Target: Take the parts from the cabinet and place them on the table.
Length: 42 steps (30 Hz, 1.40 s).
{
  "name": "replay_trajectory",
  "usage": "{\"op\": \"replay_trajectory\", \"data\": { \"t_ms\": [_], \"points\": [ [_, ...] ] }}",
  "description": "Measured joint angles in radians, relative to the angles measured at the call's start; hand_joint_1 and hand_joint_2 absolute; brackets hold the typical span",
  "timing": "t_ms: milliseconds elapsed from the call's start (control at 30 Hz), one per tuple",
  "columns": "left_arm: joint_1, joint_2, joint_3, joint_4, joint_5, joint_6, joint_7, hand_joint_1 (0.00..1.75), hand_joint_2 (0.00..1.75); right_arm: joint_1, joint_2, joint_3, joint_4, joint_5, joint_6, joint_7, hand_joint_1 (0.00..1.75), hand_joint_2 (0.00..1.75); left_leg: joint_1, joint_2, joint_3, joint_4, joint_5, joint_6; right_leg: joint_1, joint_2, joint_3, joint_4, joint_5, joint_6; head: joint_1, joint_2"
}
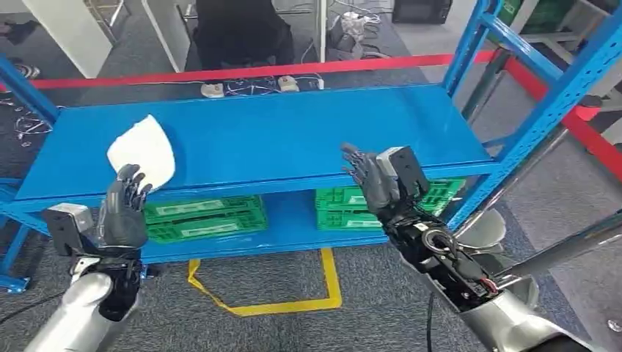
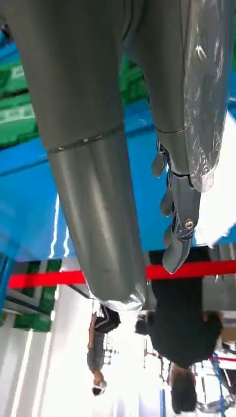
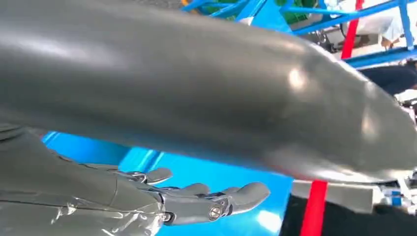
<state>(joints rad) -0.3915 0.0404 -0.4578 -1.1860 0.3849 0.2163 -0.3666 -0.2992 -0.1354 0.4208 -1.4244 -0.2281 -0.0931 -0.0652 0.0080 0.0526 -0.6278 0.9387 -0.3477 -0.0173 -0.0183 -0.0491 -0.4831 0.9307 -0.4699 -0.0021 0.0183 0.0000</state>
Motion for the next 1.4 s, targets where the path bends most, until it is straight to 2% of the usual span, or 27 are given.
{"op": "replay_trajectory", "data": {
  "t_ms": [33, 133, 167, 200, 233, 333, 400, 467, 500, 533, 567, 667, 700, 733, 767, 833, 900, 933, 1000, 1033, 1067, 1200, 1233, 1267, 1333, 1367, 1400],
  "points": [
    [-0.001, -0.001, 0.0, 0.0, 0.0, 0.0, 0.0, 0.0, 0.0, -0.004, 0.0, 0.0, 0.0, 0.0, 0.0, 0.0, 0.0, 0.0, -0.009, -0.007, 0.004, -0.004, -0.01, 0.013, 0.009, -0.005, 0.002, 0.0, -0.009, 0.009, -0.005, 0.0],
    [-0.002, 0.001, 0.0, 0.0, 0.0, 0.0, -0.002, 0.0, 0.0, -0.006, 0.001, 0.001, 0.0, 0.0, 0.003, 0.001, 0.0, 0.0, -0.015, -0.038, 0.005, 0.001, -0.024, 0.031, 0.007, -0.032, 0.019, -0.011, -0.023, 0.026, 0.002, 0.0],
    [-0.002, 0.0, 0.0, -0.002, 0.0, 0.0, -0.002, 0.0, 0.0, -0.005, 0.002, 0.002, -0.002, 0.0, 0.003, 0.001, 0.0, 0.0, -0.006, -0.046, 0.015, -0.004, -0.023, 0.036, 0.006, -0.034, 0.026, -0.012, -0.031, 0.032, 0.002, 0.0],
    [-0.003, 0.0, 0.0, -0.002, -0.001, 0.0, -0.004, 0.0, 0.0, -0.007, 0.002, 0.0, -0.003, 0.0, 0.003, 0.0, 0.0, 0.0, -0.002, -0.054, 0.023, -0.006, -0.028, 0.042, 0.0, 0.002, 0.017, 0.017, -0.046, 0.035, 0.009, 0.0],
    [-0.004, 0.0, 0.0, -0.001, -0.001, 0.0, -0.004, 0.0, 0.0, -0.01, 0.002, 0.0, -0.002, 0.0, 0.004, 0.0, 0.0, 0.0, -0.001, -0.061, 0.029, -0.006, -0.032, 0.048, 0.0, 0.028, -0.02, 0.093, -0.083, 0.036, 0.021, 0.0],
    [-0.002, -0.003, 0.0, -0.002, -0.001, -0.001, -0.004, 0.0, 0.0, -0.002, 0.002, 0.002, -0.001, 0.0, 0.004, 0.002, 0.0, 0.0, -0.003, -0.094, 0.037, -0.005, -0.042, 0.054, 0.0, 0.045, -0.174, 0.349, -0.164, 0.039, 0.03, 0.0],
    [0.001, -0.002, 0.0, -0.001, -0.001, -0.001, -0.004, 0.0, 0.0, 0.003, 0.002, 0.002, 0.001, 0.0, 0.002, 0.002, 0.0, 0.0, -0.003, -0.118, 0.047, -0.004, -0.05, 0.051, 0.0, 0.046, -0.199, 0.341, -0.114, 0.034, 0.037, 0.0],
    [0.0, -0.002, 0.0, -0.001, -0.001, -0.001, -0.004, 0.0, 0.0, 0.0, 0.002, 0.002, 0.001, 0.0, 0.003, 0.002, 0.0, 0.0, -0.003, -0.144, 0.067, -0.004, -0.062, 0.046, 0.0, 0.057, -0.149, 0.18, 0.009, 0.026, 0.045, 0.0],
    [0.0, -0.002, 0.0, -0.001, -0.001, -0.001, -0.004, 0.0, 0.0, -0.001, 0.002, 0.002, 0.002, 0.0, 0.003, 0.002, 0.0, 0.0, -0.003, -0.156, 0.076, -0.003, -0.068, 0.043, 0.0, 0.083, -0.119, 0.093, 0.065, 0.02, 0.051, 0.0],
    [0.001, -0.002, 0.0, -0.001, -0.001, -0.001, -0.004, 0.0, 0.0, -0.001, 0.002, 0.002, 0.002, 0.0, 0.003, 0.002, 0.0, 0.0, 0.001, -0.161, 0.076, -0.006, -0.073, 0.041, -0.001, 0.128, -0.097, 0.047, 0.078, 0.015, 0.053, 0.0],
    [-0.004, -0.003, 0.0, 0.0, -0.001, -0.001, -0.004, 0.0, 0.0, 0.001, 0.002, 0.002, 0.003, 0.0, 0.003, 0.002, 0.0, 0.0, -0.003, -0.17, 0.077, -0.003, -0.075, 0.036, -0.002, 0.137, -0.087, 0.034, 0.067, 0.015, 0.04, 0.0],
    [0.0, -0.005, 0.0, 0.0, -0.001, -0.001, -0.004, 0.0, 0.0, -0.002, 0.003, 0.003, 0.003, 0.0, 0.006, 0.002, 0.0, 0.0, 0.013, -0.204, 0.064, -0.006, -0.073, 0.014, 0.009, 0.111, -0.075, 0.02, 0.048, 0.006, 0.049, 0.0],
    [-0.002, -0.003, 0.001, -0.001, -0.002, -0.001, -0.004, 0.0, 0.0, -0.005, 0.005, 0.004, 0.001, 0.0, 0.007, 0.002, 0.0, 0.0, 0.004, -0.212, 0.067, -0.006, -0.076, 0.007, -0.003, 0.1, -0.064, 0.01, 0.049, 0.002, 0.046, 0.0],
    [-0.001, -0.002, 0.001, -0.001, -0.002, -0.001, -0.006, 0.0, 0.0, -0.007, 0.005, 0.003, 0.0, 0.0, 0.007, 0.002, 0.0, 0.0, 0.001, -0.147, 0.062, 0.014, -0.084, 0.004, -0.002, 0.088, -0.053, 0.003, 0.049, -0.004, 0.048, 0.0],
    [-0.006, -0.002, 0.001, -0.001, -0.002, -0.001, -0.005, 0.0, 0.0, -0.009, 0.005, 0.002, 0.0, 0.0, 0.006, 0.001, 0.0, 0.0, -0.001, -0.101, 0.033, 0.07, -0.109, 0.001, -0.001, 0.075, -0.047, 0.002, 0.044, -0.012, 0.032, 0.0],
    [-0.005, -0.002, 0.001, -0.001, -0.002, -0.002, -0.005, 0.0, 0.0, -0.006, 0.005, 0.003, 0.001, 0.0, 0.007, 0.002, 0.0, 0.0, 0.002, -0.069, -0.072, 0.243, -0.164, -0.005, 0.003, 0.051, -0.039, 0.002, 0.035, -0.019, 0.018, 0.0],
    [-0.001, -0.003, 0.001, -0.001, -0.002, -0.004, -0.005, 0.0, 0.0, -0.004, 0.005, 0.004, 0.002, 0.0, 0.007, 0.003, 0.0, 0.0, 0.002, -0.062, -0.145, 0.33, -0.168, -0.007, 0.005, 0.027, -0.032, 0.002, 0.026, -0.02, 0.01, 0.0],
    [0.001, -0.003, 0.001, -0.001, -0.002, -0.004, -0.005, 0.0, 0.0, -0.004, 0.005, 0.004, 0.003, 0.0, 0.007, 0.003, 0.0, 0.0, 0.002, -0.06, -0.138, 0.292, -0.129, -0.005, 0.006, 0.014, -0.025, 0.002, 0.019, -0.019, 0.008, 0.0],
    [-0.001, -0.002, 0.001, -0.001, -0.002, -0.004, -0.005, 0.0, 0.0, -0.005, 0.005, 0.005, 0.003, 0.0, 0.007, 0.003, 0.0, 0.0, -0.001, -0.048, -0.06, 0.117, -0.028, 0.006, 0.008, -0.002, -0.008, 0.002, 0.006, -0.016, 0.004, 0.0],
    [-0.002, -0.001, 0.001, -0.001, -0.002, -0.004, -0.005, 0.0, 0.0, -0.006, 0.005, 0.005, 0.003, 0.0, 0.007, 0.003, 0.0, 0.0, -0.007, -0.018, -0.015, 0.023, 0.011, 0.019, 0.009, -0.008, -0.001, 0.002, -0.001, -0.012, 0.002, 0.0],
    [-0.005, -0.002, 0.001, -0.001, -0.002, -0.004, -0.004, 0.0, 0.0, -0.007, 0.005, 0.005, 0.003, 0.0, 0.007, 0.003, 0.0, 0.0, -0.016, -0.008, 0.001, -0.007, -0.006, 0.02, 0.019, -0.015, 0.001, 0.005, -0.011, -0.005, -0.001, 0.0],
    [-0.004, 0.002, 0.001, -0.002, -0.002, -0.004, -0.003, 0.0, 0.0, -0.01, 0.005, 0.008, 0.001, 0.0, 0.008, 0.005, 0.0, 0.0, -0.014, -0.037, 0.008, -0.012, -0.016, 0.034, 0.019, -0.043, 0.022, -0.006, -0.029, 0.015, 0.005, 0.0],
    [-0.003, 0.001, 0.001, -0.002, -0.002, -0.004, -0.004, 0.0, 0.0, -0.01, 0.005, 0.008, 0.001, 0.0, 0.008, 0.005, 0.0, 0.0, -0.008, -0.044, 0.02, -0.019, -0.016, 0.037, 0.011, -0.008, 0.012, 0.015, -0.04, 0.019, 0.01, 0.0],
    [-0.006, 0.001, 0.001, -0.002, -0.002, -0.003, -0.003, 0.0, 0.0, -0.013, 0.005, 0.008, 0.001, 0.0, 0.008, 0.004, 0.0, 0.0, -0.007, -0.048, 0.026, -0.019, -0.021, 0.045, 0.009, 0.025, -0.018, 0.08, -0.069, 0.023, 0.013, 0.0],
    [-0.004, 0.0, 0.001, -0.002, -0.002, -0.004, -0.002, 0.0, 0.0, -0.007, 0.005, 0.008, 0.002, 0.0, 0.008, 0.005, 0.0, 0.0, -0.007, -0.064, 0.034, -0.019, -0.031, 0.051, 0.008, 0.045, -0.126, 0.27, -0.135, 0.032, 0.025, 0.0],
    [-0.002, 0.0, 0.001, -0.002, -0.002, -0.003, -0.001, 0.0, 0.0, -0.003, 0.005, 0.01, 0.003, 0.0, 0.008, 0.006, 0.0, 0.0, -0.007, -0.074, 0.037, -0.018, -0.035, 0.051, 0.008, 0.046, -0.17, 0.332, -0.147, 0.035, 0.026, 0.0],
    [0.0, 0.0, 0.001, -0.002, -0.002, -0.003, -0.001, 0.0, 0.0, -0.001, 0.005, 0.011, 0.005, 0.0, 0.008, 0.006, 0.0, 0.0, -0.006, -0.087, 0.043, -0.017, -0.04, 0.049, 0.005, 0.046, -0.193, 0.347, -0.131, 0.038, 0.027, 0.0]
  ]
}}
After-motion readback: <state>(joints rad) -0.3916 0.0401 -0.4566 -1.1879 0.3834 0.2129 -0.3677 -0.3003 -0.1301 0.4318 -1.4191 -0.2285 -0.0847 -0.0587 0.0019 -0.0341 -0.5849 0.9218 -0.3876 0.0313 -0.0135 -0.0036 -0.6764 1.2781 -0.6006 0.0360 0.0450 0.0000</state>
